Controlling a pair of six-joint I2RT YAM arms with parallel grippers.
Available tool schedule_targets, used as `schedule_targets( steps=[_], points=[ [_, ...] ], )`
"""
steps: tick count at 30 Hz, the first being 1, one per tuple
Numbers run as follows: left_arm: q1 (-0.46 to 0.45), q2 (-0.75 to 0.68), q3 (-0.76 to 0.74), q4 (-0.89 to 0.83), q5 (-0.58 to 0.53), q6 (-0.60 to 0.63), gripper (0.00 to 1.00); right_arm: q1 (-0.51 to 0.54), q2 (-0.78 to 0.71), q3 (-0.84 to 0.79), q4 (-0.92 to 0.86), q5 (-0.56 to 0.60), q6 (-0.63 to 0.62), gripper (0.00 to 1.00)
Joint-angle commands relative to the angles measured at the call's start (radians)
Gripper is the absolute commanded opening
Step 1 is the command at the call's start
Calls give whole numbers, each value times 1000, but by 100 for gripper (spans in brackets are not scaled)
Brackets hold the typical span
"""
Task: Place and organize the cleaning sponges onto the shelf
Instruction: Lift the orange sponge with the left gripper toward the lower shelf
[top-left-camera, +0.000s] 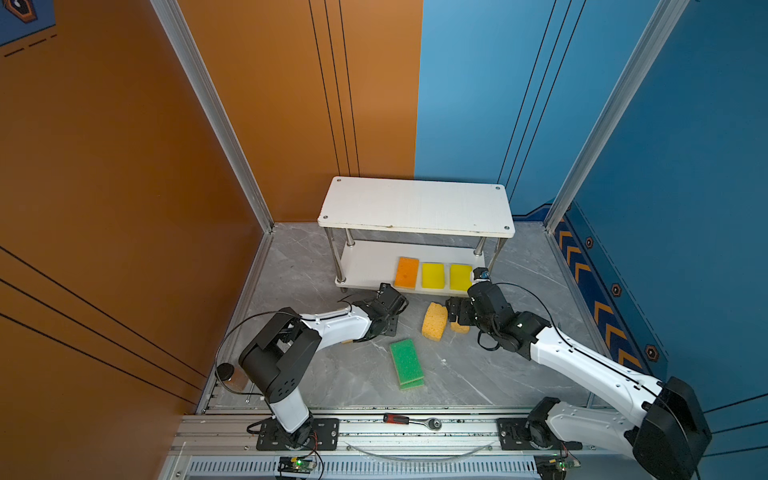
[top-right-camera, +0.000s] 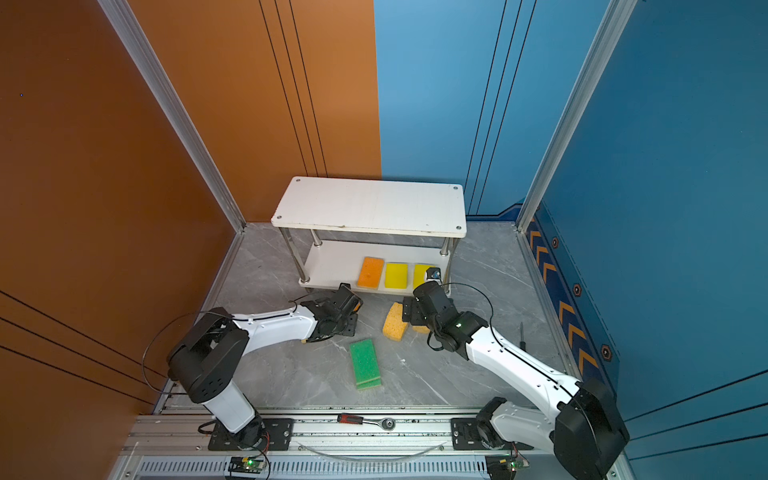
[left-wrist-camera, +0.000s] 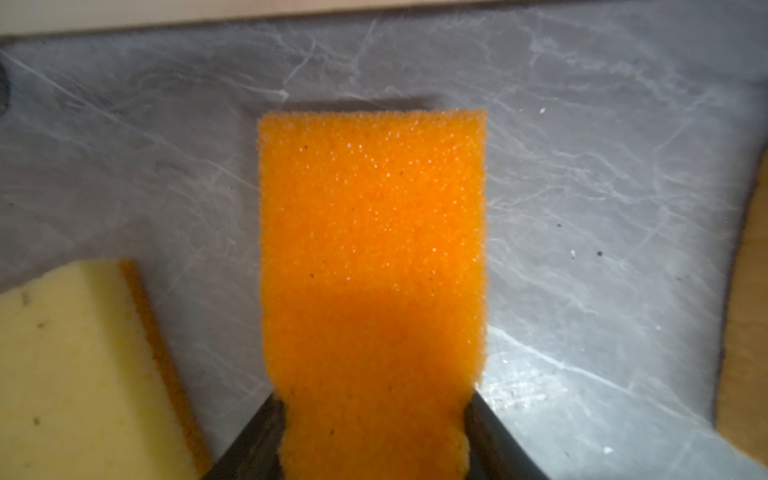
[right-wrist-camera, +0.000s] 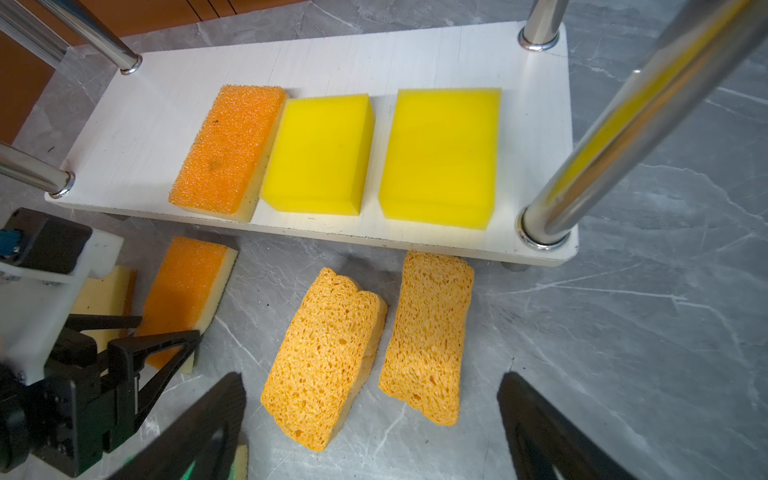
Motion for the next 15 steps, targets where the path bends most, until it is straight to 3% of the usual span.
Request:
schedule_targets(
  steps=[1, 15],
  points=[
    [-6, -56, 12, -28, 13, 12, 56, 4, 9, 23, 1, 13, 11, 94],
    [-6, -199, 14, -108, -22, 25, 56, 4, 6, 23, 7, 8, 9, 94]
  ],
)
